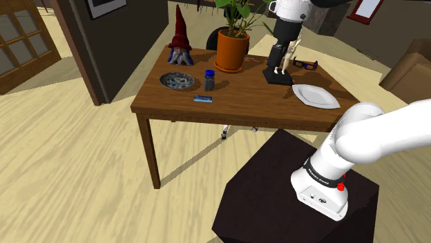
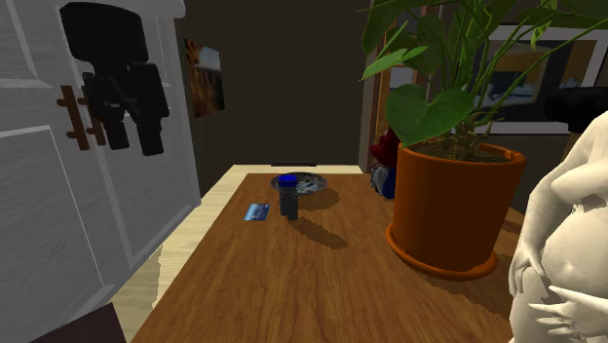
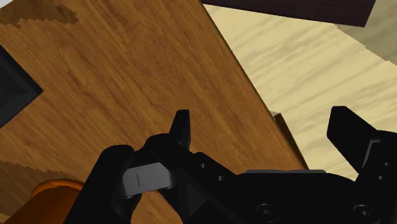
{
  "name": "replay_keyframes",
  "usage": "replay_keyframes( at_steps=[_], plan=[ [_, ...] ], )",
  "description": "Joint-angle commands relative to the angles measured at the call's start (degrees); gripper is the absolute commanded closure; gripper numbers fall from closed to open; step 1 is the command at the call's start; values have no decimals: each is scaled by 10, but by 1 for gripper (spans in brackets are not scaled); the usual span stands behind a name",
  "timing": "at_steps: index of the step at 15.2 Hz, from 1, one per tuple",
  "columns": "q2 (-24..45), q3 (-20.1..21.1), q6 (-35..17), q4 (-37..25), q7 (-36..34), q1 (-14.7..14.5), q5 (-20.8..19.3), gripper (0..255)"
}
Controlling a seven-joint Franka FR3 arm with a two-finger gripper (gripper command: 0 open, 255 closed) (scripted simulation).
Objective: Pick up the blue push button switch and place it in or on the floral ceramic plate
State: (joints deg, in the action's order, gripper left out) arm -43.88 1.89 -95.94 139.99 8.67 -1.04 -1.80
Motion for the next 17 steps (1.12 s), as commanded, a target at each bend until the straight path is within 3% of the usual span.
replay_keyframes(
  at_steps=[1, 9, 17],
  plan=[
    [0, 0, 0, 0, 0, 0, 0, 0],
    [179, -3, -114, -69, 14, 1, -9, 0],
    [359, -3, -182, -186, 25, 2, -17, 0]
  ],
)
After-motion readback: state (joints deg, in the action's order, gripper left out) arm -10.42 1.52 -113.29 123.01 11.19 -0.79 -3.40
